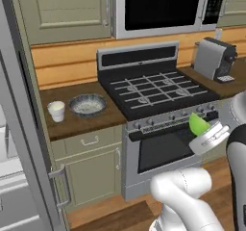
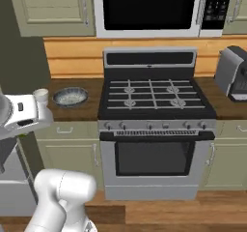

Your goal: Grab a lemon wedge from the fridge and one ice cube from the ice bowl, and put them in the glass of lemonade.

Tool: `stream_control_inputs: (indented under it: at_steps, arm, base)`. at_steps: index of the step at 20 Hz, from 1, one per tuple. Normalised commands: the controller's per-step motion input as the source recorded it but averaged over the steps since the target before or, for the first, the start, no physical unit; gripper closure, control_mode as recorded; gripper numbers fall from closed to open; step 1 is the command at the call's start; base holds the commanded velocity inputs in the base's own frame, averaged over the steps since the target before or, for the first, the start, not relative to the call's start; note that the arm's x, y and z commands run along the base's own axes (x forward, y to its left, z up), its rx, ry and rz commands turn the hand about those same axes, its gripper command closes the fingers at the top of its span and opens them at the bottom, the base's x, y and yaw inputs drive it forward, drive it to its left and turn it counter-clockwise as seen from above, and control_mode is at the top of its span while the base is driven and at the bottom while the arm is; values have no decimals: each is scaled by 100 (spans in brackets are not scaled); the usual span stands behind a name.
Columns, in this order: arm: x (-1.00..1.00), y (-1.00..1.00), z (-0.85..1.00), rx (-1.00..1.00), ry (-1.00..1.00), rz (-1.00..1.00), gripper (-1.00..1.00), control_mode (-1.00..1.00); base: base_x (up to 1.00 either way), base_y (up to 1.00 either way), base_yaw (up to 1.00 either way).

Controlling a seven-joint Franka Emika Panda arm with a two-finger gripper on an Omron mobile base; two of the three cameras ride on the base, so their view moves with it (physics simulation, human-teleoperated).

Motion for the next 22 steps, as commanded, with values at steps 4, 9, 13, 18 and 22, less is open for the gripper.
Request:
stream_control_inputs:
  at_steps: [4,9,13,18,22]
  arm:
    - [0,0,0,0,0,0,100,100]
    - [0,0,0,0,0,0,100,100]
    - [0,0,0,0,0,0,100,100]
    - [0,0,0,0,0,0,100,100]
    - [0,0,0,0,0,0,100,100]
  base:
    - [59,0,10]
    - [66,0,29]
    - [84,0,42]
    - [86,-24,48]
    - [29,-61,43]
